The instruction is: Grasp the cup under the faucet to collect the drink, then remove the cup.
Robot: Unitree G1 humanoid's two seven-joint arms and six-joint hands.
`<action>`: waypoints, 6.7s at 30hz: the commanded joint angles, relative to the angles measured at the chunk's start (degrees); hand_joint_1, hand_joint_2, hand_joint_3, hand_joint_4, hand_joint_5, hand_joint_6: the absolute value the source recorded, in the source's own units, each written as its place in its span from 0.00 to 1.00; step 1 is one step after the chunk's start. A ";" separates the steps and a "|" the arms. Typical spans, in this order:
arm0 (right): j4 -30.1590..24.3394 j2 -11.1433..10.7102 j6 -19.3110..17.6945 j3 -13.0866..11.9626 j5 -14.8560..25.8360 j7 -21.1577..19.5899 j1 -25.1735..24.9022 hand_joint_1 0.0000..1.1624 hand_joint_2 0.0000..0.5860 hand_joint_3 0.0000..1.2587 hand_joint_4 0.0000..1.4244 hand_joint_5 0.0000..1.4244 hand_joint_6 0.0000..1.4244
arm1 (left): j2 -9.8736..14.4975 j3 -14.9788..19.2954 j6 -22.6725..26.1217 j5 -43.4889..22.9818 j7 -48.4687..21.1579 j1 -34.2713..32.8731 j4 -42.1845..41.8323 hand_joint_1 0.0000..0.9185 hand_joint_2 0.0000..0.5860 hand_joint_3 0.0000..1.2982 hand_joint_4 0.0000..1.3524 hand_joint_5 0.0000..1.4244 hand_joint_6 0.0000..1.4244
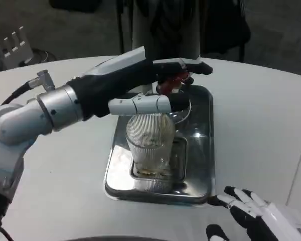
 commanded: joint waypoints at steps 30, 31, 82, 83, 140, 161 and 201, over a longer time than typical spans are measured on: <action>10.10 -4.94 26.90 2.98 28.53 -11.99 -24.07 0.47 0.44 0.04 0.04 0.10 0.12 | 2.97 -2.57 0.45 4.65 -0.05 2.73 2.50 0.00 0.14 0.13 0.06 0.12 0.16; 11.10 -4.98 26.51 3.15 28.65 -13.04 -24.47 0.47 0.44 0.03 0.04 0.10 0.12 | 3.05 -2.53 0.48 4.64 -0.06 2.77 2.33 0.00 0.14 0.14 0.06 0.12 0.17; 49.16 0.14 13.13 13.74 33.93 -46.05 -44.72 0.67 0.37 0.00 0.06 0.13 0.14 | 7.80 1.38 8.92 2.27 -1.80 6.43 -12.00 0.00 0.25 0.15 0.08 0.13 0.17; 49.49 0.22 12.95 13.69 34.27 -46.17 -44.96 0.67 0.37 0.00 0.06 0.13 0.14 | 7.89 1.41 9.06 2.26 -1.79 6.52 -12.22 0.00 0.25 0.15 0.08 0.13 0.17; 65.08 1.68 4.86 12.07 39.05 -52.26 -51.76 0.67 0.35 0.00 0.05 0.12 0.12 | 1.78 13.27 23.28 -10.51 3.39 6.00 -19.88 0.00 0.29 0.19 0.12 0.16 0.21; 71.92 4.65 3.79 12.54 39.52 -57.45 -52.81 0.67 0.34 0.00 0.05 0.13 0.13 | 3.58 20.25 30.03 -16.11 4.18 8.66 -30.20 0.00 0.30 0.21 0.15 0.18 0.24; 69.70 6.41 -0.60 15.99 38.39 -78.27 -47.49 0.76 0.31 0.71 0.74 0.86 0.89 | 7.20 30.34 31.32 -21.36 6.49 16.19 -39.16 0.00 0.29 0.22 0.16 0.19 0.24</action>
